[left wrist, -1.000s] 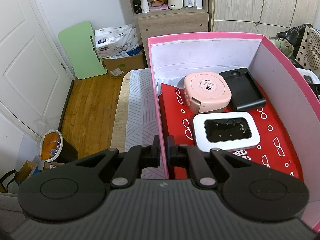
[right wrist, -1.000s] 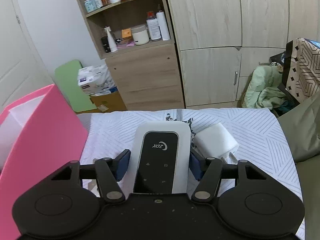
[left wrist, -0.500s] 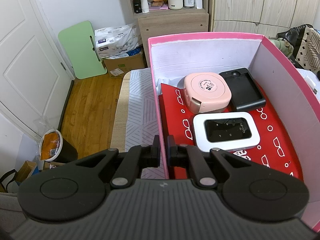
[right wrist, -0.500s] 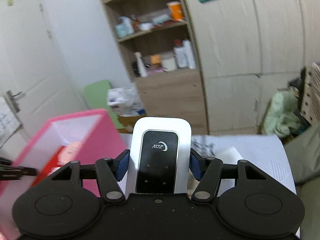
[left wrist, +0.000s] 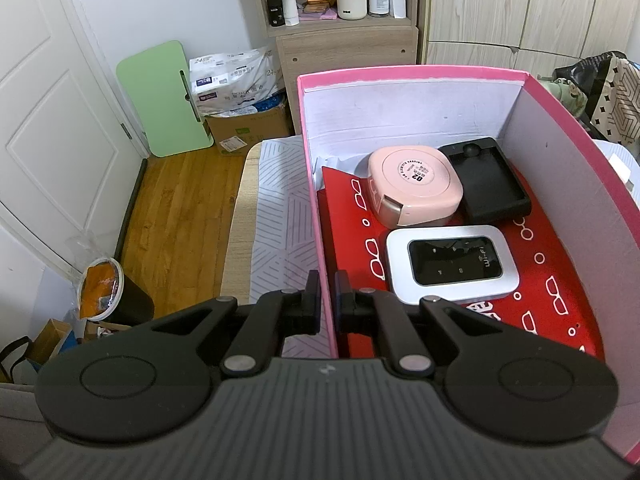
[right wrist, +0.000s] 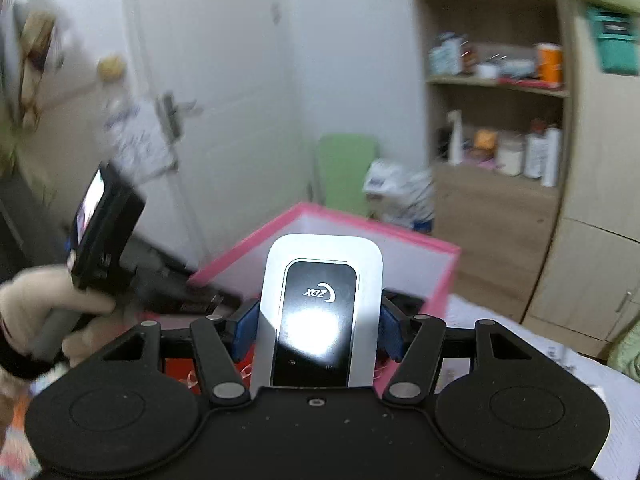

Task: Organize rigid objects
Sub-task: 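Place the XCZ router in the box beside the other router, release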

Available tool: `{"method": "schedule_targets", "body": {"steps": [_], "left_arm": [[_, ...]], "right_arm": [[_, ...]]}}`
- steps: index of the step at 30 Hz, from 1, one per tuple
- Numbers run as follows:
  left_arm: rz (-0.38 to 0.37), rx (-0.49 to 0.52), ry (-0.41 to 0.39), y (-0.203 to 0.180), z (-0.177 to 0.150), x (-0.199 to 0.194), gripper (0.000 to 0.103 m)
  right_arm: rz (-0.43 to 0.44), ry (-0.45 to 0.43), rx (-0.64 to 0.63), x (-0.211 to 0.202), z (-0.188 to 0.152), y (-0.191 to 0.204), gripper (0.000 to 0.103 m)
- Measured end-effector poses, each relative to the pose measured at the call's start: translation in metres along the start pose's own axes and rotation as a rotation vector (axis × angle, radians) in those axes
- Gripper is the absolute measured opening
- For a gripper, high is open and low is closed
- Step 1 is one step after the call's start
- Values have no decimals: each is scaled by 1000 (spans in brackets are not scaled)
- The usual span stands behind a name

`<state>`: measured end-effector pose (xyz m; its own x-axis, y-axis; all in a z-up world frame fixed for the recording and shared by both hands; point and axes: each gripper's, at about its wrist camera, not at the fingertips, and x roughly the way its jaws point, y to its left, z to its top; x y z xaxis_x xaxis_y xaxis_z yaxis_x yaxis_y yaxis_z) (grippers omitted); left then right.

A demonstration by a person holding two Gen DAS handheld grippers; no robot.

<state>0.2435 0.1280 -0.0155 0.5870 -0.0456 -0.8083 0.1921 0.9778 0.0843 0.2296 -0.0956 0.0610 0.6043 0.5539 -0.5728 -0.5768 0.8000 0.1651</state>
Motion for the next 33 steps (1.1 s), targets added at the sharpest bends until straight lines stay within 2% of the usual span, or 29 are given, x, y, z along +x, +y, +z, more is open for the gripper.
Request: {"method": "schedule_targets", "body": {"steps": [6,9,12,14,17,20,23,26,29,33], "left_arm": [[-9,-10,-3,1,-1,0,6],[-15,-17,-4,3,-1,0,6],[-15,-17,-4,3,-1,0,6],[-15,-15,-5,3,-1,0,6],[-11,-9,-7,2,-2,0,6],[-12,-11,-6,3,-2,0,6],[-15,-17,-7,3,-1,0,6],[-13,-14,-5,2,-1,1,6],[-11,-11,-6,1,-1,0,6],[-13,-15,-6,1,-1,0,6]], "right_arm": [[-28,192,-248,50,3,24,66],[41,299,-329,66,3,29,66],[128,380,-369,81,2,32,66],[154,431,-384,89,1,35,66],[186,481,-422,99,-1,43,66],[256,530,-462,113,4,53,65],[326,518,-513,119,7,57,64],[309,471,-516,115,10,58,66],[301,366,-479,92,12,52,66],[234,197,-431,44,9,40,71]]}}
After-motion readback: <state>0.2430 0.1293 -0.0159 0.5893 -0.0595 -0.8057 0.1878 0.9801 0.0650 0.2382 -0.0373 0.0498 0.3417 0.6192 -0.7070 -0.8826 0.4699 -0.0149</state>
